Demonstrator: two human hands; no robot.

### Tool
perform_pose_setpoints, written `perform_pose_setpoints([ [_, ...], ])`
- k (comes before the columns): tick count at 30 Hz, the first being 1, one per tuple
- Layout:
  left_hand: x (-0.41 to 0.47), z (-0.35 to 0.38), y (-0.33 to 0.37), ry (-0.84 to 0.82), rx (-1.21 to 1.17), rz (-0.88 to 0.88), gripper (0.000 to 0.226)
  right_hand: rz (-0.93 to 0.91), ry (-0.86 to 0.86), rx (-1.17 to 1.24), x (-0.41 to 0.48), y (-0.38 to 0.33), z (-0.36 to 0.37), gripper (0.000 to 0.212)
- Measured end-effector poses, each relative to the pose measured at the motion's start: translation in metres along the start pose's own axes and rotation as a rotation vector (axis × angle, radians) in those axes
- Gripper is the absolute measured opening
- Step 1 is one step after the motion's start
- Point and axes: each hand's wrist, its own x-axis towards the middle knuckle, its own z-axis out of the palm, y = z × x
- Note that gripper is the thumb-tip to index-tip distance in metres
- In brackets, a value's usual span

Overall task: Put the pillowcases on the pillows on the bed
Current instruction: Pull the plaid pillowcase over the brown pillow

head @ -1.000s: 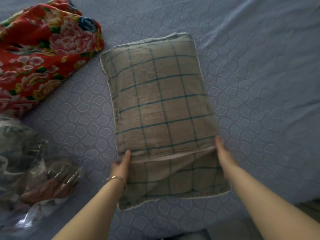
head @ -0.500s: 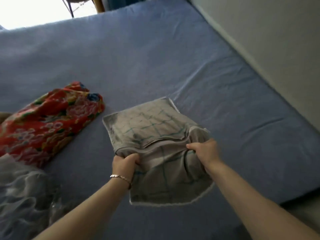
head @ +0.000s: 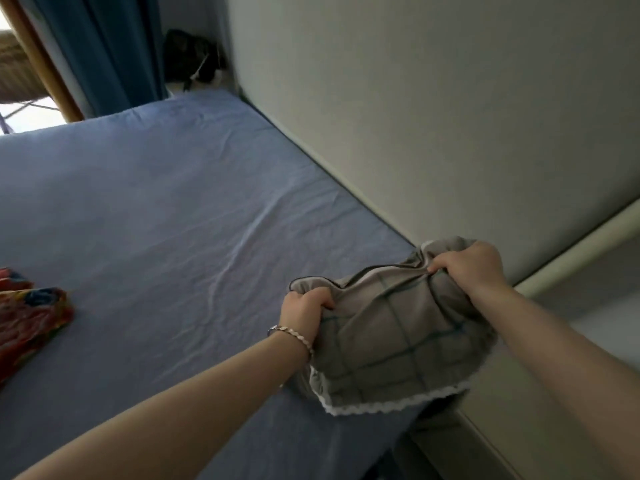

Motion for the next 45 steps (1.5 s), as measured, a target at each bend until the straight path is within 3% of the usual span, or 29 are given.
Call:
perform_pose_setpoints([
  [4, 0.059, 0.100, -0.005, -0.032, 0.000, -0.091, 0.016, 0.051, 0.001, -0.032, 0.104, 0.041, -0.028, 0.020],
  [10, 0.186, 0.189, 0.026, 0.194, -0.025, -0.059, 0.011, 0.141, -0.147, 0.134, 0.264, 0.073, 0.013, 0.014],
  [13, 0.258, 0.188, 0.045, 0.329, -0.197, -0.055, 0.028, 0.115, -0.398, 0.450, 0.325, 0.051, 0.057, 0.029],
  [15, 0.293, 0.179, 0.038, 0.353, -0.142, 0.043, 0.040, 0.120, -0.563, 0.656, 0.354, 0.042, 0.086, 0.056],
  [18, 0.325, 0.170, -0.004, 0.386, 0.063, 0.013, 0.041, -0.044, -0.644, 0.336, 0.377, 0.070, 0.129, 0.072],
  [20, 0.332, 0.171, -0.049, 0.344, 0.221, -0.159, 0.047, -0.110, -0.644, -0.037, 0.383, 0.119, 0.148, 0.081],
  [22, 0.334, 0.174, -0.101, 0.293, 0.357, -0.351, 0.061, -0.020, -0.727, -0.282, 0.384, 0.178, 0.164, 0.099],
  [24, 0.331, 0.175, -0.142, 0.298, 0.388, -0.503, 0.071, 0.150, -0.893, -0.295, 0.375, 0.230, 0.178, 0.122],
  [26, 0.325, 0.179, -0.170, 0.323, 0.320, -0.669, 0.083, 0.232, -0.932, -0.222, 0.363, 0.276, 0.192, 0.134],
  [28, 0.318, 0.185, -0.189, 0.353, 0.246, -0.728, 0.090, 0.232, -0.830, -0.184, 0.350, 0.310, 0.205, 0.133],
  [30, 0.317, 0.195, -0.195, 0.404, 0.236, -0.668, 0.081, 0.162, -0.720, -0.171, 0.350, 0.310, 0.210, 0.124],
  [35, 0.324, 0.198, -0.152, 0.519, 0.415, -0.434, 0.068, 0.067, -0.752, -0.355, 0.390, 0.243, 0.180, 0.077],
  [38, 0.312, 0.203, -0.141, 0.508, 0.360, -0.295, 0.055, 0.091, -0.828, -0.391, 0.415, 0.238, 0.154, 0.092],
  [40, 0.297, 0.214, -0.165, 0.295, 0.445, -0.521, 0.060, 0.178, -1.013, -0.485, 0.404, 0.258, 0.142, 0.110],
  [42, 0.291, 0.221, -0.195, 0.071, 0.581, -0.767, 0.075, 0.227, -1.073, -0.649, 0.392, 0.285, 0.144, 0.083],
  [43, 0.294, 0.221, -0.200, 0.088, 0.593, -0.801, 0.083, 0.240, -1.008, -0.676, 0.392, 0.295, 0.148, 0.067],
  [45, 0.316, 0.214, -0.193, 0.249, 0.504, -0.757, 0.092, 0.189, -0.830, -0.613, 0.402, 0.295, 0.165, 0.058],
])
